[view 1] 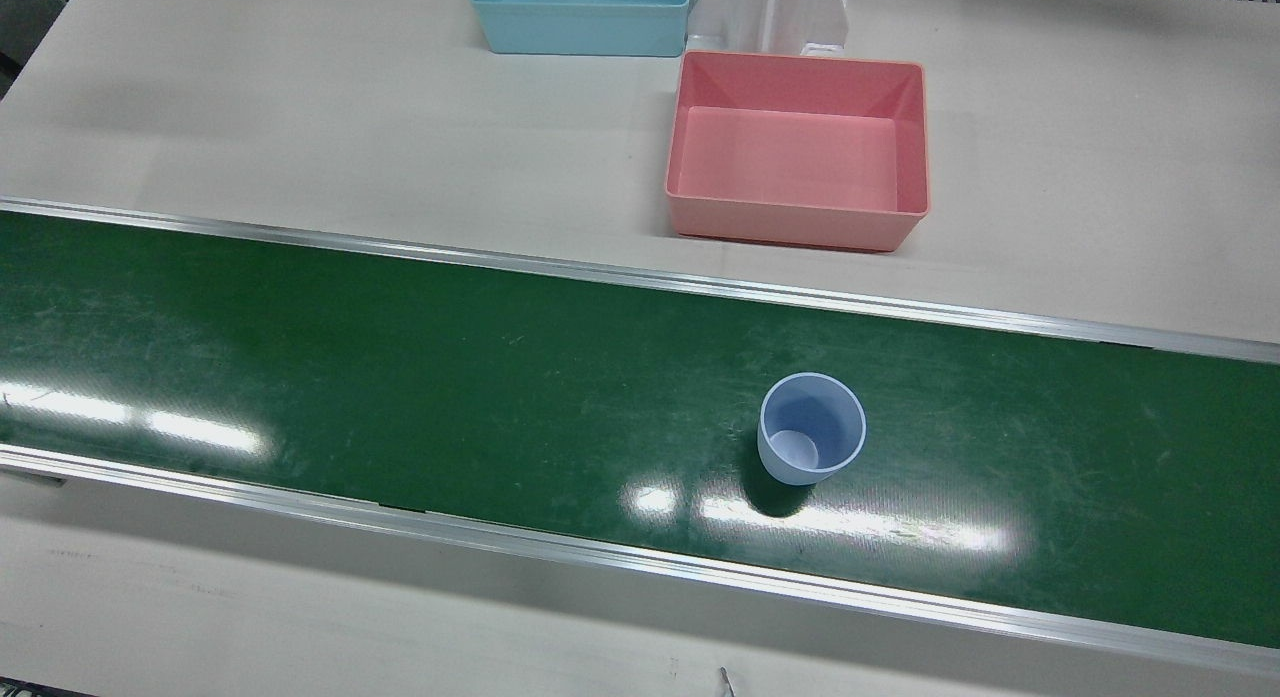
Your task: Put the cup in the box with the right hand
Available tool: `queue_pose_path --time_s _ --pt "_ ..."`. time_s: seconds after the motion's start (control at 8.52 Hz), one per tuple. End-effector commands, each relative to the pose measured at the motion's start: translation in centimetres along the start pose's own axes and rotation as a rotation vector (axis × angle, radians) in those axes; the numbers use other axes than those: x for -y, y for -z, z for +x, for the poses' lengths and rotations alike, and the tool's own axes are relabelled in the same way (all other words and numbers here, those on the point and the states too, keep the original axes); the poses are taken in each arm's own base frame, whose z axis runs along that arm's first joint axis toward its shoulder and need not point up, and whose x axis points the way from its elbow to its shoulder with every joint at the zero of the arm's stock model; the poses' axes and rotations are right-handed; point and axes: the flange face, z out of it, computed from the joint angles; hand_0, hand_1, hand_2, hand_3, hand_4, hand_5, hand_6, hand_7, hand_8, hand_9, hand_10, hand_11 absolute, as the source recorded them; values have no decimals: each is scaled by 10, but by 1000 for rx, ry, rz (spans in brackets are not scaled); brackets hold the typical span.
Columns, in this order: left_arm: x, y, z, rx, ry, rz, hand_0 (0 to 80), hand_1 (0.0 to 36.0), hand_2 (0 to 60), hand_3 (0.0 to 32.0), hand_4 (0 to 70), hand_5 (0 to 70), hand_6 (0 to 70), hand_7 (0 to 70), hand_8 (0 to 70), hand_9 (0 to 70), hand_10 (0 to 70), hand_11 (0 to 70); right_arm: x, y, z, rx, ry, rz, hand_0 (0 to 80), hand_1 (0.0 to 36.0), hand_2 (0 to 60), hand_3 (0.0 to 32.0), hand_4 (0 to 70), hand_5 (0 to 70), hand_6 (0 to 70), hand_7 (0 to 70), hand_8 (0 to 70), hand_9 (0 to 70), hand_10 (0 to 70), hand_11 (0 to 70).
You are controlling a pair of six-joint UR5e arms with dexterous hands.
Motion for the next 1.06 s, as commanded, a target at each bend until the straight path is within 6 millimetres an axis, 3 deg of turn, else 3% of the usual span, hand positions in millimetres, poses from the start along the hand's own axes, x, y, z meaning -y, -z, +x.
queue_pose_path --time_s 0.0,0.94 --pt "0 0 0 0 0 0 0 0 0 0 0 0 0 0 0 0 0 0 0 0 0 1 0 0 800 360 373 0 335 210 224 700 451 574 347 521" --pt "0 0 0 0 0 -1 0 0 0 0 0 0 0 0 0 0 0 0 0 0 0 1 0 0 800 360 356 0 318 210 219 700 447 567 341 514"
